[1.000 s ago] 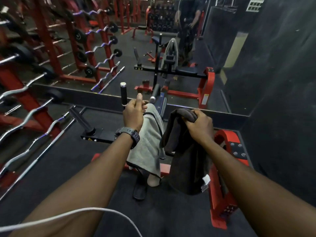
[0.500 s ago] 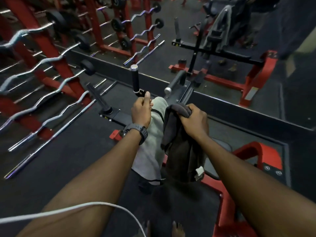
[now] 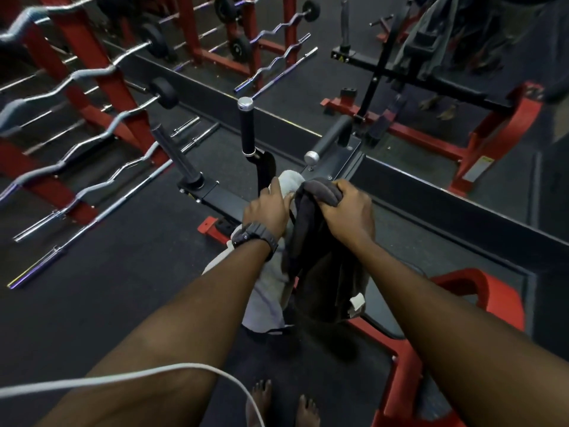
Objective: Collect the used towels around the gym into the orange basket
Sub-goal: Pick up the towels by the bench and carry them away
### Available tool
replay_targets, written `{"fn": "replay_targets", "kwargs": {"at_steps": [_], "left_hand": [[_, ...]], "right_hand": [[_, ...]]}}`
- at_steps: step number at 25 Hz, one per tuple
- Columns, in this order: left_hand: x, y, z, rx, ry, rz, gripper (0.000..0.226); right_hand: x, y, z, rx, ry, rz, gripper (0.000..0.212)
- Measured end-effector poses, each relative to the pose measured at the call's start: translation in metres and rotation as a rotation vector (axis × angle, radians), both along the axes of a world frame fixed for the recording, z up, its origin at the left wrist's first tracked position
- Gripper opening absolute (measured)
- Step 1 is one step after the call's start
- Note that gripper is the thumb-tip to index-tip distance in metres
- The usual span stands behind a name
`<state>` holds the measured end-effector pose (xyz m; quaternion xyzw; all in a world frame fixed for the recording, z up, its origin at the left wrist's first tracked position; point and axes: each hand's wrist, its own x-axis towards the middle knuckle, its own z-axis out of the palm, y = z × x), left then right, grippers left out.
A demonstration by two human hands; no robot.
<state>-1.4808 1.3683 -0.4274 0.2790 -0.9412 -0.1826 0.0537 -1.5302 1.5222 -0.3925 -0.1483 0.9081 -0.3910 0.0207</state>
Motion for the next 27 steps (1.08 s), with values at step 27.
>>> {"fn": "replay_targets", "kwargs": {"at_steps": [27], "left_hand": [[0.398,-0.161,0.441,-0.244,1.236,0.656,0.024]], "right_hand": [[0.24,-0.265,0.388,-0.86,0.296,0.703,0.024]]}}
